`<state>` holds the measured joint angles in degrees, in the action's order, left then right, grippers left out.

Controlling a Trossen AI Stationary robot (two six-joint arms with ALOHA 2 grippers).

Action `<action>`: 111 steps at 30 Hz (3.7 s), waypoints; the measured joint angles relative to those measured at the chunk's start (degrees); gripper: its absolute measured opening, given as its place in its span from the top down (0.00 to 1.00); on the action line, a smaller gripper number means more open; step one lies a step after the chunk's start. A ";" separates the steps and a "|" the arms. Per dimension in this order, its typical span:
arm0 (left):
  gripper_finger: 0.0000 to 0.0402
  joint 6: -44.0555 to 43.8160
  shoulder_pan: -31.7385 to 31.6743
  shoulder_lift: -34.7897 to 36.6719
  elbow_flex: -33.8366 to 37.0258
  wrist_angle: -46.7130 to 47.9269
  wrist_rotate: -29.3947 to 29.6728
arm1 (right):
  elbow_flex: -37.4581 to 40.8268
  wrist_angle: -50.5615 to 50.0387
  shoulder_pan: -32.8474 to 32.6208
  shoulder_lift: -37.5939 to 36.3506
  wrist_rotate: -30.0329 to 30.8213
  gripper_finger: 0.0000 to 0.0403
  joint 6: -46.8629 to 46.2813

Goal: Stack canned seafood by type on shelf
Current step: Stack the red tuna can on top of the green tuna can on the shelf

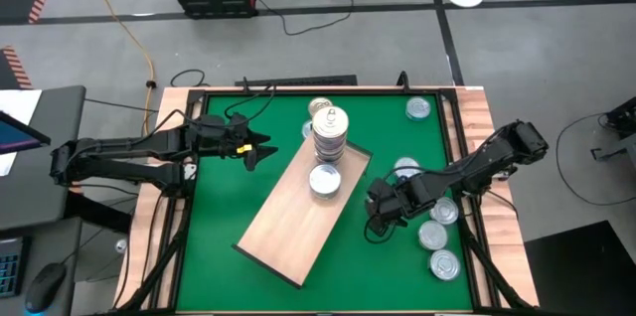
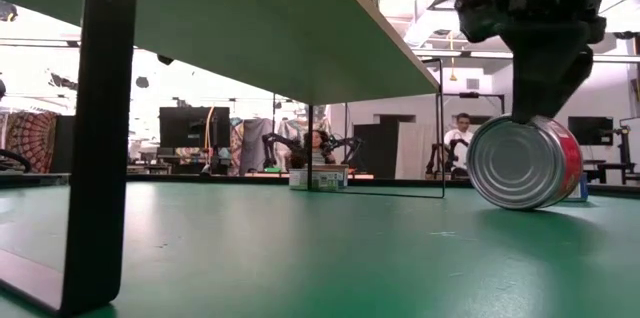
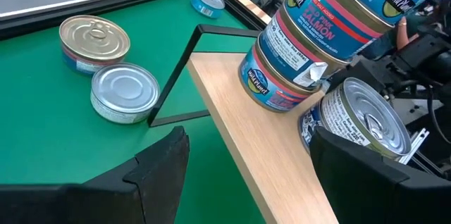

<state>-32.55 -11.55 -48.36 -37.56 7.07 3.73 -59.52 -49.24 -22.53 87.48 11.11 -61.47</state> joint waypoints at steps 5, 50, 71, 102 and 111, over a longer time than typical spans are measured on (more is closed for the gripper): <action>0.30 0.34 -0.01 0.00 0.00 0.00 0.00 | 2.68 4.63 -0.79 -0.01 -0.06 0.28 0.34; 0.30 -25.19 0.00 -0.44 0.00 -12.95 -11.48 | -31.45 -14.76 -10.58 -0.22 27.19 0.61 66.55; 0.30 -5.75 17.46 -5.22 -13.40 -4.29 9.55 | -32.58 -0.92 -3.05 8.46 39.60 0.60 97.11; 0.30 -11.63 21.49 -18.88 -22.80 -2.89 9.42 | -32.56 -0.17 -1.27 6.45 32.00 0.34 93.02; 0.30 -10.23 21.49 -18.93 -22.79 -3.34 8.23 | -32.56 -1.28 -1.44 5.79 32.29 0.34 89.09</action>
<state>-42.78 9.93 -67.29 -60.35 3.73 11.95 -92.07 -50.52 -23.96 93.27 43.41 27.62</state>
